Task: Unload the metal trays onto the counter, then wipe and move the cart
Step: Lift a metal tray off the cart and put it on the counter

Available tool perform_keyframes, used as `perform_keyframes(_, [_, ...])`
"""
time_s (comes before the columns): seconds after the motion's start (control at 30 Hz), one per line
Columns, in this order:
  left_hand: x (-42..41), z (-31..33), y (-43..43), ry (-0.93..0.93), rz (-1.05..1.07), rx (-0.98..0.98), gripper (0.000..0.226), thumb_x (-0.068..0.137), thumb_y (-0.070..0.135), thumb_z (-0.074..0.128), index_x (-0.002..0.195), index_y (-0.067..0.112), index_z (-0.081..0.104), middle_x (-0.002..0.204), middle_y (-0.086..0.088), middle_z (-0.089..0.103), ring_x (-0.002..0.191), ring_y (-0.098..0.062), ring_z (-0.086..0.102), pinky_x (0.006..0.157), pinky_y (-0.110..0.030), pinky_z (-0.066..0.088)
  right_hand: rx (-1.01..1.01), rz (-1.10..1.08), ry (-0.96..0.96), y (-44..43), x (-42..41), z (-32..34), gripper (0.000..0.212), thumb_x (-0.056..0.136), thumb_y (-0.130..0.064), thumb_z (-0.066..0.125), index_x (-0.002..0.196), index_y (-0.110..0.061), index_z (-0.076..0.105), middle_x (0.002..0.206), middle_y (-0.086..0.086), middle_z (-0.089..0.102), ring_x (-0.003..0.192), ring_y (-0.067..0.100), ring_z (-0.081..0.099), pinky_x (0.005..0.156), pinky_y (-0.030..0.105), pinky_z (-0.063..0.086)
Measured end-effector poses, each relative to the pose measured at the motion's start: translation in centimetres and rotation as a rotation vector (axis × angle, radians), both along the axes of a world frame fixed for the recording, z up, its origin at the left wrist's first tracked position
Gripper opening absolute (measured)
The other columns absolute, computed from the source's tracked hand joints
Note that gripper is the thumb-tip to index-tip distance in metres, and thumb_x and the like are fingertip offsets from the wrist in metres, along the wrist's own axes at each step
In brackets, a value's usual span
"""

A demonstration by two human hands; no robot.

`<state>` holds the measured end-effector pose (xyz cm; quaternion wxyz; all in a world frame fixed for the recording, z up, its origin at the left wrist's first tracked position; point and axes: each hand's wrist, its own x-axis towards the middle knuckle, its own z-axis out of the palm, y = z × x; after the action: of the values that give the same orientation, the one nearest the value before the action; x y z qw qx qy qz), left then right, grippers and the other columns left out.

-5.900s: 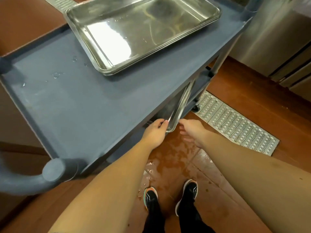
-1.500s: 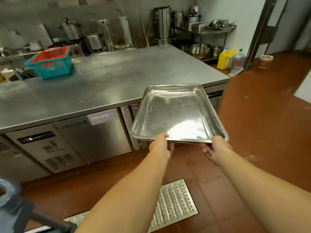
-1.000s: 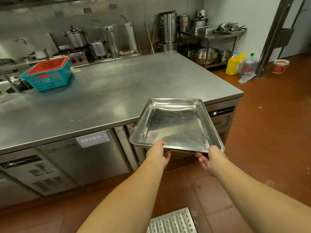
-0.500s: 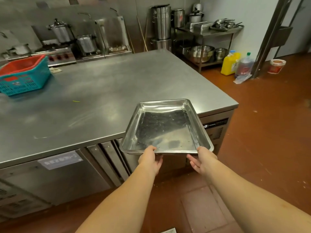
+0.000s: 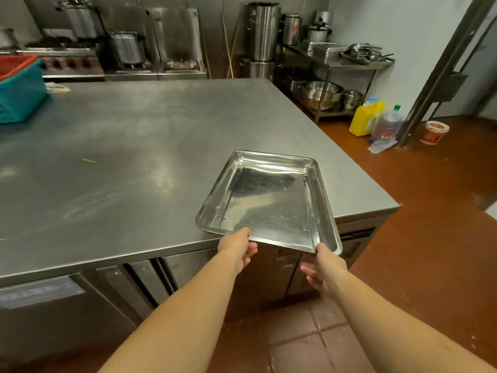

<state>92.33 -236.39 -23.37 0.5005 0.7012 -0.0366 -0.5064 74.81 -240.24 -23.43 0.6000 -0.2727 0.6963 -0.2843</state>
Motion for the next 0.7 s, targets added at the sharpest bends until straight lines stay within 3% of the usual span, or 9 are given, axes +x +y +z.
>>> perform_keyframes(0.1, [1.5, 0.0, -3.3, -0.012, -0.004, -0.036, 0.015, 0.091, 0.031, 0.057, 0.09, 0.016, 0.057, 0.073, -0.001, 0.065, 0.066, -0.011, 0.062, 0.057, -0.024, 0.042, 0.018, 0.028, -0.012, -2.8, 2.2, -0.4, 0.03, 0.096, -0.04, 0.044, 0.102, -0.011, 0.051, 0.083, 0.009, 0.071, 0.068, 0.016, 0.067, 0.058, 0.025, 0.046])
perform_keyframes(0.23, [3.4, -0.7, -6.4, -0.102, -0.072, -0.02, 0.03, 0.09, 0.04, 0.055, 0.103, 0.013, 0.059, 0.094, -0.004, 0.067, 0.078, -0.014, 0.065, 0.059, -0.026, 0.045, 0.07, 0.024, -0.025, -5.6, 4.5, -1.1, 0.035, 0.096, -0.044, 0.044, 0.092, -0.011, 0.054, 0.084, 0.008, 0.071, 0.067, 0.015, 0.066, 0.059, 0.026, 0.047])
perform_keyframes(0.4, [5.5, -1.4, -9.1, -0.044, -0.039, -0.01, 0.039, 0.094, 0.042, 0.052, 0.117, 0.011, 0.052, 0.107, -0.006, 0.062, 0.089, -0.019, 0.066, 0.073, -0.033, 0.05, 0.207, 0.122, -0.141, -8.3, 7.4, -3.1, 0.051, 0.098, -0.05, 0.036, 0.104, -0.006, 0.063, 0.093, 0.008, 0.071, 0.083, 0.017, 0.067, 0.073, 0.032, 0.05])
perform_keyframes(0.5, [6.5, -1.4, -10.5, 0.007, 0.076, 0.009, 0.04, 0.095, 0.042, 0.049, 0.125, 0.016, 0.048, 0.113, -0.004, 0.059, 0.087, -0.017, 0.064, 0.071, -0.031, 0.048, 0.298, 0.186, -0.267, -9.5, 9.4, -3.8, 0.055, 0.1, -0.05, 0.03, 0.109, -0.007, 0.063, 0.097, 0.009, 0.07, 0.088, 0.019, 0.065, 0.075, 0.033, 0.049])
perform_keyframes(0.6, [7.0, -1.5, -12.2, -0.004, 0.18, 0.002, 0.042, 0.092, 0.04, 0.052, 0.127, 0.017, 0.046, 0.099, 0.001, 0.056, 0.088, -0.019, 0.063, 0.07, -0.029, 0.046, 0.384, 0.429, -0.297, -10.6, 10.6, -4.2, 0.058, 0.1, -0.052, 0.027, 0.119, -0.008, 0.06, 0.105, 0.01, 0.069, 0.096, 0.021, 0.064, 0.077, 0.035, 0.05])
perform_keyframes(0.63, [7.0, -1.8, -12.9, -0.059, 0.208, 0.0, 0.049, 0.09, 0.039, 0.054, 0.132, 0.016, 0.043, 0.102, 0.0, 0.055, 0.089, -0.022, 0.062, 0.074, -0.031, 0.048, 0.379, 0.569, -0.276, -11.2, 10.7, -3.9, 0.057, 0.099, -0.054, 0.029, 0.119, -0.01, 0.06, 0.107, 0.01, 0.069, 0.098, 0.022, 0.065, 0.078, 0.035, 0.051])
perform_keyframes(0.7, [6.7, -2.2, -14.0, -0.316, 0.148, 0.01, 0.063, 0.084, 0.035, 0.057, 0.141, 0.019, 0.036, 0.126, -0.003, 0.047, 0.1, -0.025, 0.059, 0.09, -0.033, 0.046, 0.279, 0.861, -0.165, -13.1, 10.7, -2.7, 0.05, 0.096, -0.054, 0.04, 0.11, -0.013, 0.065, 0.106, 0.007, 0.071, 0.093, 0.02, 0.068, 0.077, 0.034, 0.053])
